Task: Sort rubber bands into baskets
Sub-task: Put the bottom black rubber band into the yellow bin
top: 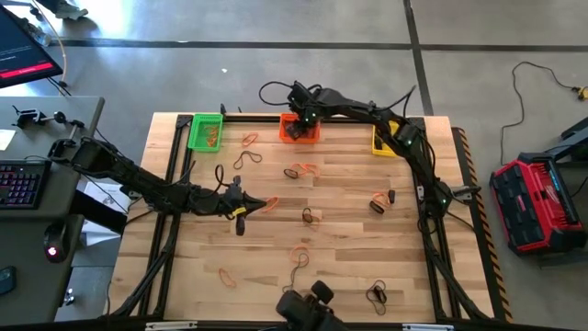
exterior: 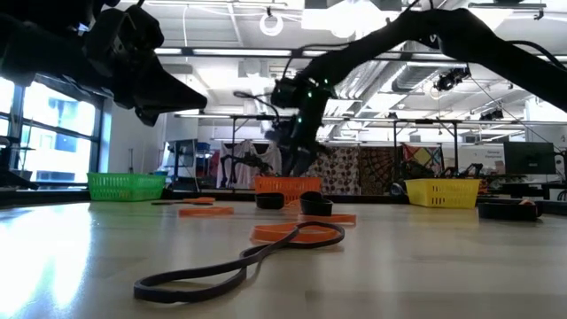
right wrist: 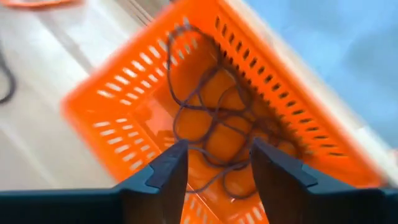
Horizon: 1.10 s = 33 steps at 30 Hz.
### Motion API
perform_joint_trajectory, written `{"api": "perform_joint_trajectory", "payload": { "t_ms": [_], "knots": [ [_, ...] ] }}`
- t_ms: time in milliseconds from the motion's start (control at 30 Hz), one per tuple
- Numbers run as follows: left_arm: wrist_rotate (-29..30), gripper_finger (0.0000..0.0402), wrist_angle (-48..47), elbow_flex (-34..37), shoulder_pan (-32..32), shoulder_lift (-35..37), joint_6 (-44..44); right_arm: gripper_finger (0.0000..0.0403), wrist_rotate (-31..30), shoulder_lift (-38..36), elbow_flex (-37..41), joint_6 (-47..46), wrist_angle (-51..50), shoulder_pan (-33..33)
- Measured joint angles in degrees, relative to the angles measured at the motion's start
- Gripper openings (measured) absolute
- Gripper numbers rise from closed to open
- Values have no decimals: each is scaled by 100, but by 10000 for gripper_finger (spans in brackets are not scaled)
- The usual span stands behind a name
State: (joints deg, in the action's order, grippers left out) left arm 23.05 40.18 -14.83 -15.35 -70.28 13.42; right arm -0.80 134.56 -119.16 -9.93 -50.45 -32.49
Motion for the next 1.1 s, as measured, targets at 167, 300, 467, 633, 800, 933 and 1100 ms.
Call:
{"api": "perform_joint_trajectory", "payload": {
  "t_ms": [167,300,467,633,800,933,1100],
  "knots": [
    [4,0,-1,0,0,2,-161,122,-547,-49,-564,603,-449,314],
    [7,0,-2,0,38,0,-157,28,-868,-85,-570,638,-303,579],
    [3,0,-7,0,188,2,-161,12,-1068,-85,-570,504,-133,862],
    [-183,0,-4,0,304,2,-228,2,-1329,-85,-570,344,138,1074],
    [-308,0,5,0,379,1,-259,0,-1409,-85,-570,144,298,1186],
    [-334,0,41,0,387,2,-262,0,-1460,-85,-565,12,464,1316],
    [-337,0,46,0,387,2,-173,0,-1508,-85,-561,12,663,1479]
  ]
}}
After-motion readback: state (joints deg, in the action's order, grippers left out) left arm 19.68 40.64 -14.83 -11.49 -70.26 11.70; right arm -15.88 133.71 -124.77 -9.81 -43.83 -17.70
